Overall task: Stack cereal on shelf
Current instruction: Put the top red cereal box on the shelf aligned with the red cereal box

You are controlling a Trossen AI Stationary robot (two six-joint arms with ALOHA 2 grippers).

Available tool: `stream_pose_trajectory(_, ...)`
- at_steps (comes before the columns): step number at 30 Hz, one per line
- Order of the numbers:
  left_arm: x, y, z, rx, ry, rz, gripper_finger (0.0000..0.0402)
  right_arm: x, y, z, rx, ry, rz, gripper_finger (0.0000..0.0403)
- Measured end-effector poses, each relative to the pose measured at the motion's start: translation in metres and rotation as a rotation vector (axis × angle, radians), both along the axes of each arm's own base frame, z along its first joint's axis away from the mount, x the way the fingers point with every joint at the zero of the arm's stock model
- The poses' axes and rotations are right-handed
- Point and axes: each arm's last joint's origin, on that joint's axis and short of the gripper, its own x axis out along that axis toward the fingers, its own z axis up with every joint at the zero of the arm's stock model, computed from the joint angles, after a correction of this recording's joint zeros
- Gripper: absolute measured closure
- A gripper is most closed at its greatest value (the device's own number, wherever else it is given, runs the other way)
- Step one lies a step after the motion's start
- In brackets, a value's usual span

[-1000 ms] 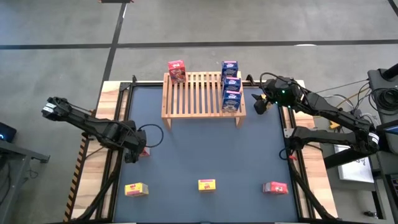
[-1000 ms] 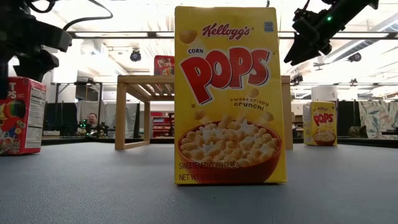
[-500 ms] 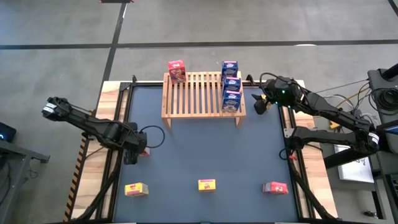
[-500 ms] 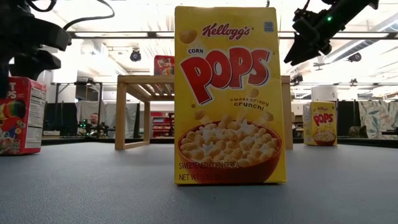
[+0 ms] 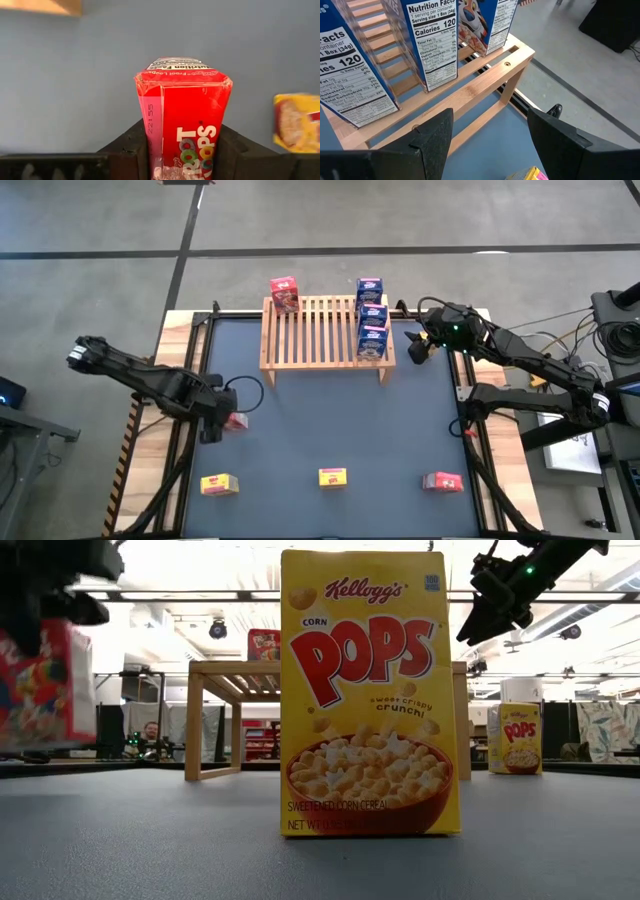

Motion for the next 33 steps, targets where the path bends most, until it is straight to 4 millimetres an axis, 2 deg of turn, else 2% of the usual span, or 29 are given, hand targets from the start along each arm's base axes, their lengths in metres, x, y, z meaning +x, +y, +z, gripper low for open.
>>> stream_pose_trajectory(10,-0.002,0.007,0.066,0.150,-0.198,0.023,0.0272,0.001,0.000,0.000,0.011,-0.012,0.021,0.0158)
stream_pose_trajectory(16,-0.005,0.015,0.094,0.216,-0.303,0.030,0.0272,0.002,0.000,0.003,-0.013,-0.029,0.030,0.0158)
stream_pose_trajectory(21,-0.010,0.029,0.105,0.249,-0.337,0.056,0.0271,0.002,0.000,0.007,-0.021,-0.037,0.033,0.0158)
stream_pose_trajectory(26,-0.014,0.046,0.104,0.288,-0.330,0.096,0.0271,0.002,0.000,0.009,-0.028,-0.042,0.035,0.0158)
stream_pose_trajectory(33,-0.009,0.063,0.116,0.352,-0.470,0.078,0.0271,0.002,-0.001,0.010,-0.052,-0.043,0.047,0.0158)
